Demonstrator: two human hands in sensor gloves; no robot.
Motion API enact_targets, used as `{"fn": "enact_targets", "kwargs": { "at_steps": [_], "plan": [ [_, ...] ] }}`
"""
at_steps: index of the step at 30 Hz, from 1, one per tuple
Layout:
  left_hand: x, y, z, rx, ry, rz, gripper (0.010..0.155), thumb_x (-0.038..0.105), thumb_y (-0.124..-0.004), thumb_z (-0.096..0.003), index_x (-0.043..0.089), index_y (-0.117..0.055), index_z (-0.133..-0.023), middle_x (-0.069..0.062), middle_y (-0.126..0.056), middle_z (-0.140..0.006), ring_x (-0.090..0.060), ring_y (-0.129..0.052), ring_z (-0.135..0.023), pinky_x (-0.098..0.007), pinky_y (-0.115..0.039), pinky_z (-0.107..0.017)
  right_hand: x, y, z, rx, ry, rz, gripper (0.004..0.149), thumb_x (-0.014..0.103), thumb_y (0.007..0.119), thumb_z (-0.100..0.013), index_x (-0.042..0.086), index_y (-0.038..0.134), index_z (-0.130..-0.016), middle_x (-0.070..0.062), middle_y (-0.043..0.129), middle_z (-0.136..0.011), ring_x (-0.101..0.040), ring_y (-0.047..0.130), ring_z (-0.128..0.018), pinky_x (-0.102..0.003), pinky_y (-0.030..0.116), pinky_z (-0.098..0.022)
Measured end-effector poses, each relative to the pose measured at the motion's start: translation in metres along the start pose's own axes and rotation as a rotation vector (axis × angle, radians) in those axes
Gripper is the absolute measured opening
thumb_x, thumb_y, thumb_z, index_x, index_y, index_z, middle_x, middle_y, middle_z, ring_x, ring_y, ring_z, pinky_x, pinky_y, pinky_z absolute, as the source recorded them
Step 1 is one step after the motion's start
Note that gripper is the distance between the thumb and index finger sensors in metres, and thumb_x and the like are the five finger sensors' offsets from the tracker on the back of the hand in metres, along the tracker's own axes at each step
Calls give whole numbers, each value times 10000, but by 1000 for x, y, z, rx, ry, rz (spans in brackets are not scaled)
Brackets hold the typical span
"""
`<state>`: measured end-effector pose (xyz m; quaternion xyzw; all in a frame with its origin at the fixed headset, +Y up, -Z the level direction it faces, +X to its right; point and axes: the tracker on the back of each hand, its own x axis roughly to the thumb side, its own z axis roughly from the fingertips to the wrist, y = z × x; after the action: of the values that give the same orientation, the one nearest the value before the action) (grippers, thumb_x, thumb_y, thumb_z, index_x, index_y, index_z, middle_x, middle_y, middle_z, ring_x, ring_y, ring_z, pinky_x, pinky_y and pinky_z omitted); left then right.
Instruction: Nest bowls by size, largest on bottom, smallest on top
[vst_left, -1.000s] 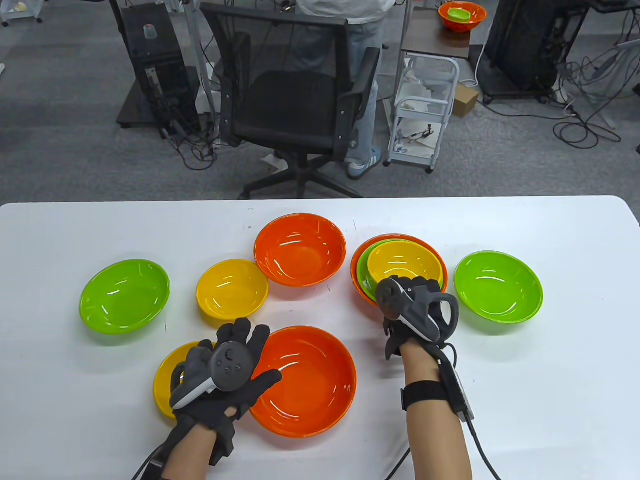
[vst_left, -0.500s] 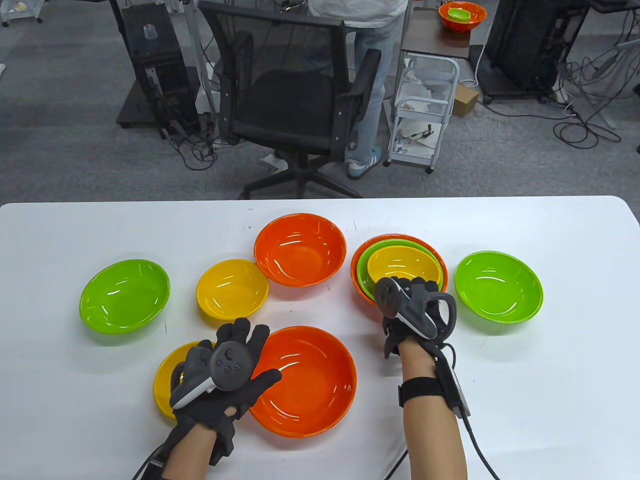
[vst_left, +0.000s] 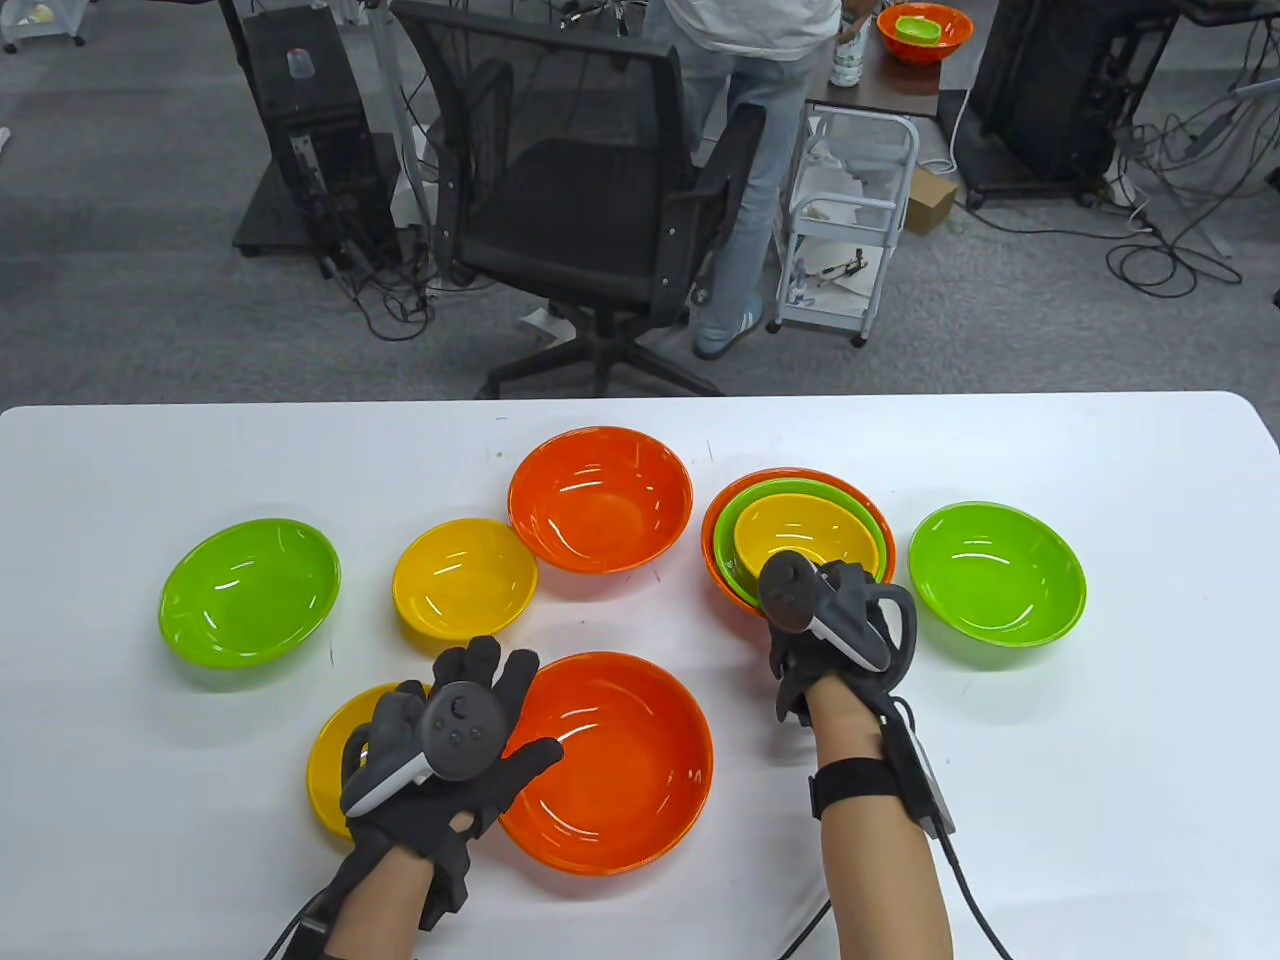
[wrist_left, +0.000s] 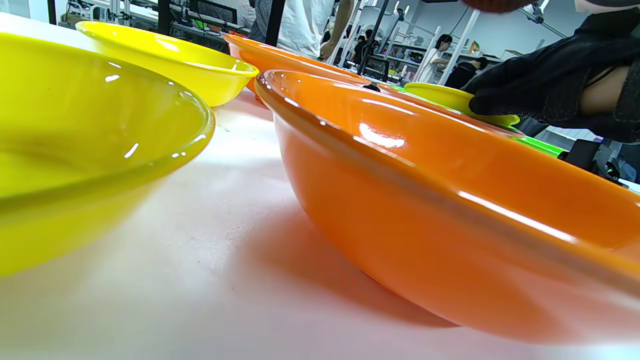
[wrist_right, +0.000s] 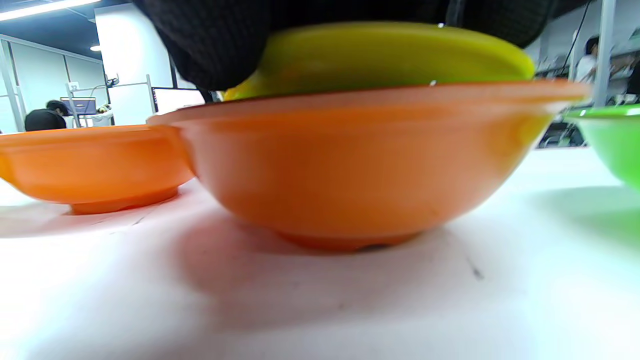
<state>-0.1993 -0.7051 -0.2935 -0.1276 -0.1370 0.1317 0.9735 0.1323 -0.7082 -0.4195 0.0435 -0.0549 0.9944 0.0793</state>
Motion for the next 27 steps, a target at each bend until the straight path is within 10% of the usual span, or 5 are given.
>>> {"fn": "enact_targets", "kwargs": {
  "at_steps": [14, 27],
  "plan": [
    [-2, 1, 0, 0, 10, 6, 851, 662, -570, -490, 309, -179, -1158, -156, -92, -1213, -487, -156, -1127, -753, -224, -729, -24, -27, 11, -149, 61, -23, 527, 299, 788, -479, 81, 745, -958, -194, 781, -953, -488, 681, -901, -702, 520, -659],
    [-5, 2, 1, 3, 28, 16, 850, 662, -570, -490, 310, -181, -1158, -157, -93, -1213, -488, -155, -1127, -753, -224, -729, -104, -22, 25, -36, 373, 12, 657, 308, 815, -476, 96, 577, -1050, -198, 622, -1058, -503, 489, -1001, -710, 394, -700]
  ]
}}
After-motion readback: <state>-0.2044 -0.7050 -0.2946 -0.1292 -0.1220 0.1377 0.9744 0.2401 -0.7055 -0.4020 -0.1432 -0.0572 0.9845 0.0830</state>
